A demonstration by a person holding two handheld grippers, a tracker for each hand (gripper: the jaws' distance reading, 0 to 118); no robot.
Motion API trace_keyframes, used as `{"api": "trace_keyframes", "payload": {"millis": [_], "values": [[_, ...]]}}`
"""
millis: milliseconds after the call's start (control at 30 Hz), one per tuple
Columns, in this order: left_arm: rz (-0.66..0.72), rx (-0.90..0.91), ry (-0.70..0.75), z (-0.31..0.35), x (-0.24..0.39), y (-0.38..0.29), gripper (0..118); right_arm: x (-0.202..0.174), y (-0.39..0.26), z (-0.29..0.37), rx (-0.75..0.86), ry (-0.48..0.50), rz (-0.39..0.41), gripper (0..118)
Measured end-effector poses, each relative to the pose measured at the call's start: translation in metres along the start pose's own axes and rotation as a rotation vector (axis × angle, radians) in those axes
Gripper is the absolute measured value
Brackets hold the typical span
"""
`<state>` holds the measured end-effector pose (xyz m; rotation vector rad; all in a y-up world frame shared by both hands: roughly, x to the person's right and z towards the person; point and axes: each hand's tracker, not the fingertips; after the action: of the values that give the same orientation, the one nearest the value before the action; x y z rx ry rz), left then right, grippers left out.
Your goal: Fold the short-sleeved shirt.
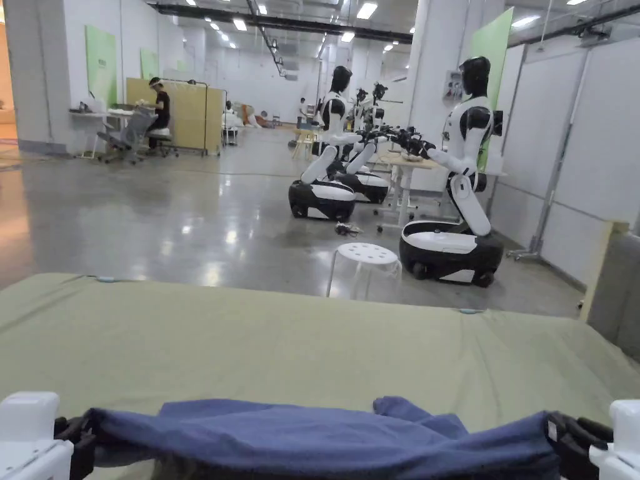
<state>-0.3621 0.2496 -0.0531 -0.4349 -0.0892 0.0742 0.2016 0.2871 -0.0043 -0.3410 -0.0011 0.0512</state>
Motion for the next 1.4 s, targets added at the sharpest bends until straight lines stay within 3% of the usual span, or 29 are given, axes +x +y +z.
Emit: {"api": "trace_keyframes", "payload": {"millis": [100,200,300,333,367,400,433,467,533,600,700,733,767,800,833,867,900,1000,1133,1167,1200,1233,1267,1400], "values": [[-0.034,-0.180,0.012,0.011,-0.006,-0.078,5,-0.011,-0.090,0.010,-0.163,-0.002,-0.001,3],[-0.074,-0.295,0.030,0.004,-0.010,-0.123,5,-0.015,-0.158,0.004,-0.343,-0.015,-0.070,4],[-0.055,-0.287,0.024,0.002,-0.015,-0.130,12,-0.016,-0.184,-0.004,-0.384,-0.081,-0.011,4],[-0.047,-0.262,0.006,0.002,-0.016,-0.127,39,-0.014,-0.184,-0.003,-0.370,-0.070,-0.018,16],[-0.055,-0.226,-0.008,0.007,-0.017,-0.123,63,-0.013,-0.175,0.000,-0.368,-0.061,-0.029,37],[-0.071,-0.195,0.014,0.016,-0.015,-0.116,79,-0.013,-0.162,0.005,-0.367,-0.057,-0.062,62],[-0.082,-0.138,0.017,0.029,-0.010,-0.108,80,-0.014,-0.152,0.013,-0.320,-0.051,-0.082,90],[-0.098,-0.087,0.022,0.044,-0.001,-0.098,80,-0.017,-0.138,0.026,-0.237,-0.032,-0.097,101],[-0.152,0.045,-0.012,0.074,0.020,-0.082,80,-0.030,-0.113,0.049,-0.093,-0.001,-0.160,113],[-0.215,0.169,0.002,0.097,0.045,-0.076,80,-0.045,-0.096,0.066,0.010,0.056,-0.212,117],[-0.176,0.218,-0.017,0.113,0.064,-0.077,80,-0.075,-0.084,0.086,0.141,0.019,-0.177,117],[-0.183,0.209,-0.016,0.112,0.066,-0.079,78,-0.082,-0.086,0.089,0.174,-0.008,-0.162,115],[-0.194,0.204,-0.011,0.112,0.071,-0.081,67,-0.089,-0.089,0.090,0.194,-0.018,-0.153,107],[-0.214,0.180,0.003,0.110,0.073,-0.085,21,-0.093,-0.093,0.090,0.190,0.000,-0.149,83],[-0.218,0.151,-0.015,0.107,0.072,-0.087,3,-0.097,-0.095,0.087,0.175,0.023,-0.137,10],[-0.196,0.090,-0.014,0.098,0.071,-0.094,3,-0.103,-0.097,0.081,0.145,-0.004,-0.093,0],[-0.208,0.106,-0.001,0.091,0.073,-0.103,3,-0.107,-0.097,0.081,0.167,-0.030,-0.029,0],[-0.164,0.010,0.030,0.079,0.054,-0.114,3,-0.100,-0.104,0.078,0.109,0.026,-0.136,0],[-0.090,-0.107,0.093,0.067,0.014,-0.129,4,-0.105,-0.117,0.066,0.111,-0.003,-0.122,0],[-0.086,-0.149,0.100,0.060,0.006,-0.132,10,-0.106,-0.119,0.064,0.100,-0.001,-0.123,0],[-0.093,-0.185,0.131,0.051,0.000,-0.137,33,-0.108,-0.123,0.062,0.082,0.001,-0.117,0],[-0.093,-0.222,0.120,0.042,-0.004,-0.141,75,-0.111,-0.127,0.059,0.066,0.000,-0.113,0],[-0.091,-0.229,0.111,0.040,-0.014,-0.142,88,-0.114,-0.132,0.058,0.057,-0.001,-0.111,0],[-0.085,-0.257,0.084,0.004,-0.022,-0.149,88,-0.124,-0.128,0.058,0.062,0.004,-0.033,0]]}}
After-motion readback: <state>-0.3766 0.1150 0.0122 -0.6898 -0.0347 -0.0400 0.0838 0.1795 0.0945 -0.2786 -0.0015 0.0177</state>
